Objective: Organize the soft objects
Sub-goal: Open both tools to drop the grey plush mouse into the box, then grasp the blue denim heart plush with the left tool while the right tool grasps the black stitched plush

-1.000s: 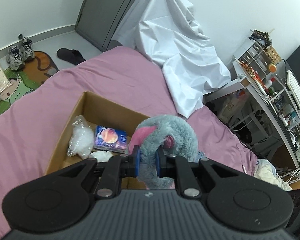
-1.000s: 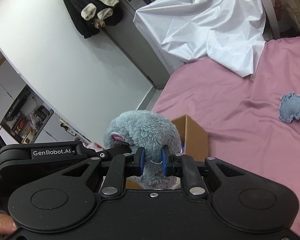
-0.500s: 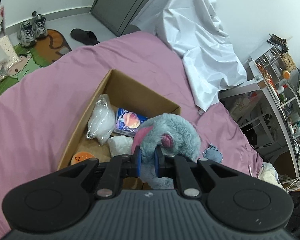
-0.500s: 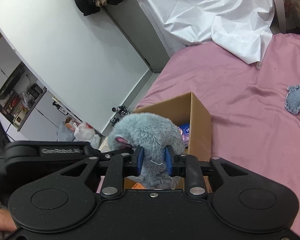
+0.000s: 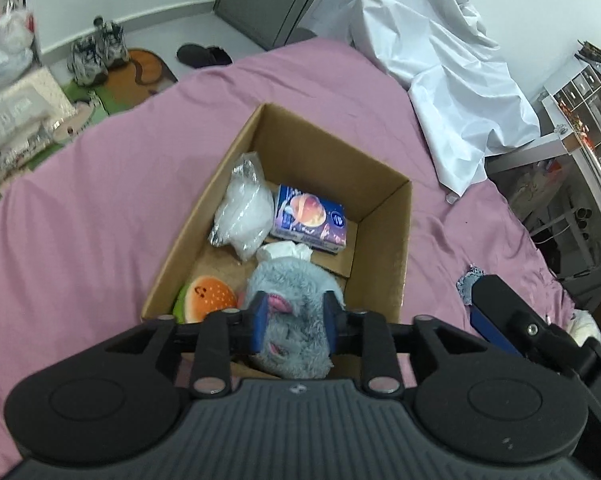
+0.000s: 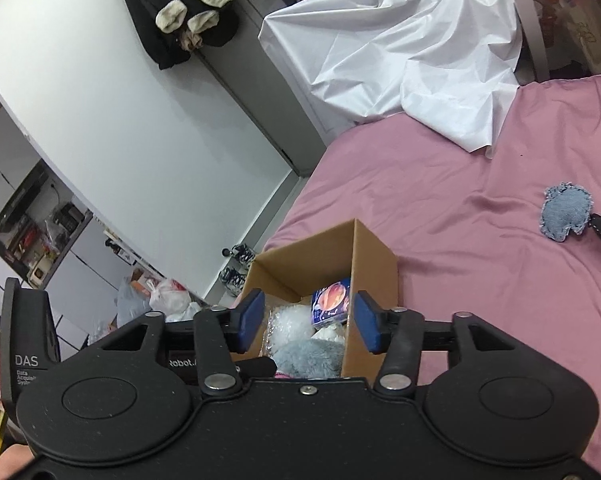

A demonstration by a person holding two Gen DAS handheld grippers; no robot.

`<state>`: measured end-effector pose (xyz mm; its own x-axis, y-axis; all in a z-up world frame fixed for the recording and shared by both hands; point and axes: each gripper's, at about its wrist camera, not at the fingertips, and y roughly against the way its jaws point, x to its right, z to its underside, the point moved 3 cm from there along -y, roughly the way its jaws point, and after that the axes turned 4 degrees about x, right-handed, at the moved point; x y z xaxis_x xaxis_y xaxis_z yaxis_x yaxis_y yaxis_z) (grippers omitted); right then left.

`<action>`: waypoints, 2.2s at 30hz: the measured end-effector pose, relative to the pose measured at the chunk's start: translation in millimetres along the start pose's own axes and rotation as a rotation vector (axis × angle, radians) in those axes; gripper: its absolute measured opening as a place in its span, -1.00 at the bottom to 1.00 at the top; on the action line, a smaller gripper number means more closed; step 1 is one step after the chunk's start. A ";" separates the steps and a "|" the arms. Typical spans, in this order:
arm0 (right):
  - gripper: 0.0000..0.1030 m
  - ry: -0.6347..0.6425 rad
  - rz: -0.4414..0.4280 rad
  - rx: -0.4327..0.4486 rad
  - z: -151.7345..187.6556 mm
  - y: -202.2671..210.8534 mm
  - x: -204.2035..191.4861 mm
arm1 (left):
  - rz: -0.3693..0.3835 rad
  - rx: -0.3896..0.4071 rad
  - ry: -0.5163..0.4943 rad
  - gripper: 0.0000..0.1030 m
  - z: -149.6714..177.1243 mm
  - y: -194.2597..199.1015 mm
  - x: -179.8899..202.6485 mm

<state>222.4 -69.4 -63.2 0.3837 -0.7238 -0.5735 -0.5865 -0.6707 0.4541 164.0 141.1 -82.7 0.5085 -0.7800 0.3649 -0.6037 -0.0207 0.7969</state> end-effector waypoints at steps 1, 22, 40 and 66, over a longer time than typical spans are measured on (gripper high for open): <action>0.16 -0.001 0.004 0.006 -0.9 2.0 1.5 | -0.007 0.012 -0.006 -0.23 -1.4 2.9 3.0; 0.81 -0.020 0.164 0.111 -19.1 46.7 62.4 | 0.044 0.141 -0.079 0.53 8.4 26.2 80.5; 0.83 -0.062 0.252 0.156 -29.3 78.6 120.4 | 0.100 0.149 -0.176 0.54 26.3 17.6 139.4; 0.81 -0.048 0.384 0.030 -21.3 78.8 198.3 | 0.186 0.027 -0.290 0.54 32.2 -69.4 204.7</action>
<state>267.5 -269.2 -126.6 0.0987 -0.9124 -0.3973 -0.7020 -0.3468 0.6220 290.2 -37.3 -78.9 0.1949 -0.9173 0.3473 -0.6877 0.1246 0.7152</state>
